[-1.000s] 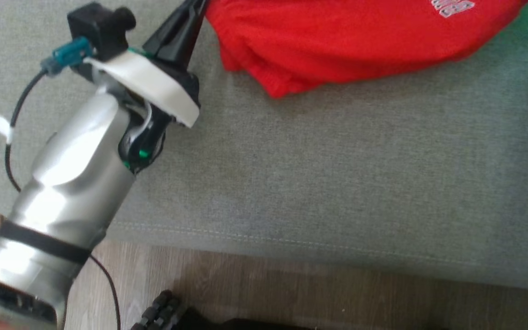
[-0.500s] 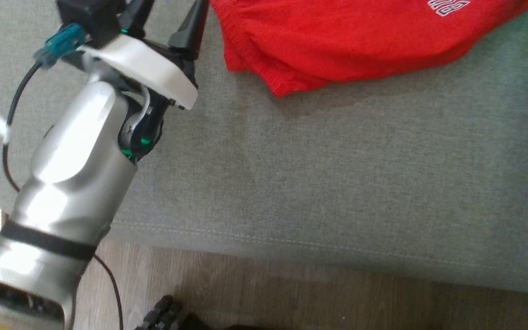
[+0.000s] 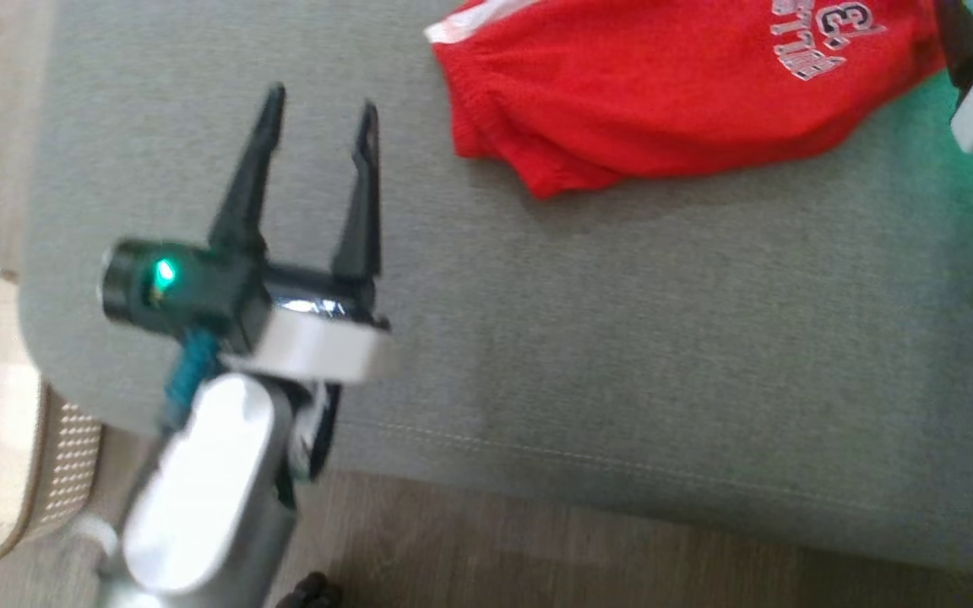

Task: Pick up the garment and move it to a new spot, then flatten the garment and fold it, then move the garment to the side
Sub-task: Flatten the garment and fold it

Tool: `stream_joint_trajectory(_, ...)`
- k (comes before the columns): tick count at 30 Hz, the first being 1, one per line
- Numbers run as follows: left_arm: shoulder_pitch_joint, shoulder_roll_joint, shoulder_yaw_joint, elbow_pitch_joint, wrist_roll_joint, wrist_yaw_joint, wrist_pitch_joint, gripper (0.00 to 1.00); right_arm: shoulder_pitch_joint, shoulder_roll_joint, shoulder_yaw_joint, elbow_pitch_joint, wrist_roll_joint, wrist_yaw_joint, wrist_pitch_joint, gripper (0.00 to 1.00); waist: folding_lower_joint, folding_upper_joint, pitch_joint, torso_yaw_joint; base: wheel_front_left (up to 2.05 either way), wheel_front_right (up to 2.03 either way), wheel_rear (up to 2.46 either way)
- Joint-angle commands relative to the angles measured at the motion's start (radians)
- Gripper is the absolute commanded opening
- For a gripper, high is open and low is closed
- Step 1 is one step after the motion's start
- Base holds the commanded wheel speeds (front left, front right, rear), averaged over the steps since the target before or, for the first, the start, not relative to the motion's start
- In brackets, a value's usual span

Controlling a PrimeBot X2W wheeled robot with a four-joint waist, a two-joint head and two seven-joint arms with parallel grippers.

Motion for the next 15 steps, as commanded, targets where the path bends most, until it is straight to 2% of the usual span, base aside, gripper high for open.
stream_joint_trajectory(1,0.037,0.004,0.037,-0.067,0.041,0.017,-0.005,1.0,-0.008,-0.005,-0.004,0.004,-0.016,0.0,-0.023,1.0,0.0,0.0,-0.023,0.039,0.0,0.0,0.0)
stream_joint_trajectory(5,0.125,-0.031,0.01,-0.113,0.103,0.029,-0.005,1.0,-0.021,-0.013,-0.032,0.097,-0.037,0.0,-0.051,1.0,0.0,0.0,-0.033,0.085,0.0,0.0,0.0)
stream_joint_trajectory(9,0.171,-0.058,-0.02,-0.117,0.128,0.023,-0.005,1.0,-0.056,-0.031,-0.073,0.178,-0.071,0.0,-0.085,1.0,0.0,0.0,-0.032,0.125,0.0,0.0,0.0)
stream_joint_trajectory(15,0.186,-0.081,-0.036,-0.119,0.14,0.008,-0.005,1.0,-0.146,-0.032,-0.115,0.215,-0.108,0.0,-0.152,1.0,0.0,0.0,-0.025,0.152,0.0,0.0,0.0)
